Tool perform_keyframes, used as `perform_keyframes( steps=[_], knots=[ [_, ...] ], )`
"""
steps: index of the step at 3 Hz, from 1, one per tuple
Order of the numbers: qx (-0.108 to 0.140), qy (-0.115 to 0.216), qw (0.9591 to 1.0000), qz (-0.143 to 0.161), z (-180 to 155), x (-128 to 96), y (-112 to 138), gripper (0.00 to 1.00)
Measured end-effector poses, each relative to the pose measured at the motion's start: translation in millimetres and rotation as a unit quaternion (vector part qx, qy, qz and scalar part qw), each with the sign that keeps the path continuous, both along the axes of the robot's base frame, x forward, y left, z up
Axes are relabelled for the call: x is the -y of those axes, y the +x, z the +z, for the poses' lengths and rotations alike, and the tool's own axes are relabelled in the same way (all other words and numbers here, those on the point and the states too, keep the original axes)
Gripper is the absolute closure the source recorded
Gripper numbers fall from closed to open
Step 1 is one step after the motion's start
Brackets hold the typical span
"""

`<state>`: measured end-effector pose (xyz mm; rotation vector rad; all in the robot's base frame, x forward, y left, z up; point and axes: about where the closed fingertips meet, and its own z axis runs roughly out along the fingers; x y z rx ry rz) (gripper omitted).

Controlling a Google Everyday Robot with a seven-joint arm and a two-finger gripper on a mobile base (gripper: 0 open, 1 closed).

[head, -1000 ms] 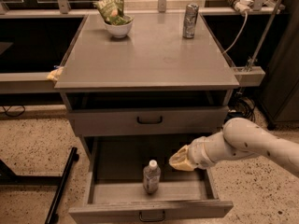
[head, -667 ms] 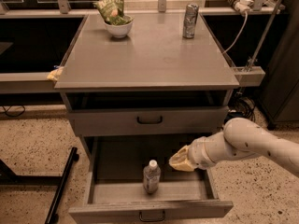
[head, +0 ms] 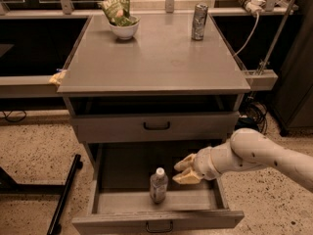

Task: Pick blue plastic bottle from middle drawer and place on counter

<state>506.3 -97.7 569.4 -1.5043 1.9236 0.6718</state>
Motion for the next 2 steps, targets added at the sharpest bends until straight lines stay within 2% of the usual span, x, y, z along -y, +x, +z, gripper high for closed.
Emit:
perform_keyframes(
  steps=[2],
  knots=[
    [0.000, 0.021, 0.9993, 0.032, -34.2, -25.1, 9.1, 0.19]
  ],
)
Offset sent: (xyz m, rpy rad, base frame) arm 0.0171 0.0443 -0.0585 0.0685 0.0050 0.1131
